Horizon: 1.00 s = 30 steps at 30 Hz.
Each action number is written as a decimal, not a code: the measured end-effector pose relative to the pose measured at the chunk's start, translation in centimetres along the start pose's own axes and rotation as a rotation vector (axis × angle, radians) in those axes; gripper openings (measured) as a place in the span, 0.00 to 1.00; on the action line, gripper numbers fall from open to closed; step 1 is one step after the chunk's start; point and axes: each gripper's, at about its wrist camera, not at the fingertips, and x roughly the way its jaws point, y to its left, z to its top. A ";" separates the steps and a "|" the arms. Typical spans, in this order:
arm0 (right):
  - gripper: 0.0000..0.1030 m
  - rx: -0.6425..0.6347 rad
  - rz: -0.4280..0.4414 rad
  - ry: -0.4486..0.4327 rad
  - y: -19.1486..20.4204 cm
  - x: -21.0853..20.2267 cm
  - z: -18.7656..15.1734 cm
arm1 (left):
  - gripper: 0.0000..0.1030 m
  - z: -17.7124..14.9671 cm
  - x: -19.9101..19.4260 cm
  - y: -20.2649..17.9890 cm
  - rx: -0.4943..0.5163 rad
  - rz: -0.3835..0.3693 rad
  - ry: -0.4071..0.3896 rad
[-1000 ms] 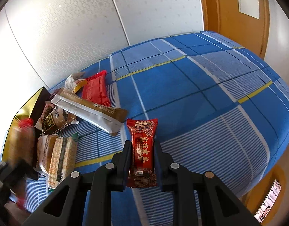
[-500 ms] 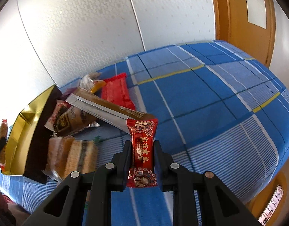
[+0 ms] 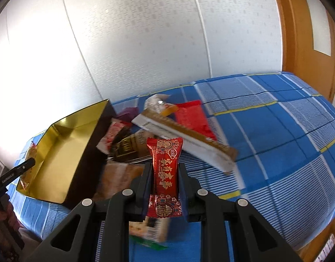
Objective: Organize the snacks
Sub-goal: 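Carry the granola bar into the tray with the left gripper while the right carries the red candy, then open both grippers to drop the granola bar and red candy in the tray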
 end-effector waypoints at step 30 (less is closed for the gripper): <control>0.22 -0.107 0.302 -0.074 12.3 2.9 0.3 | 0.40 -0.5 1.4 4.9 -0.009 0.183 0.082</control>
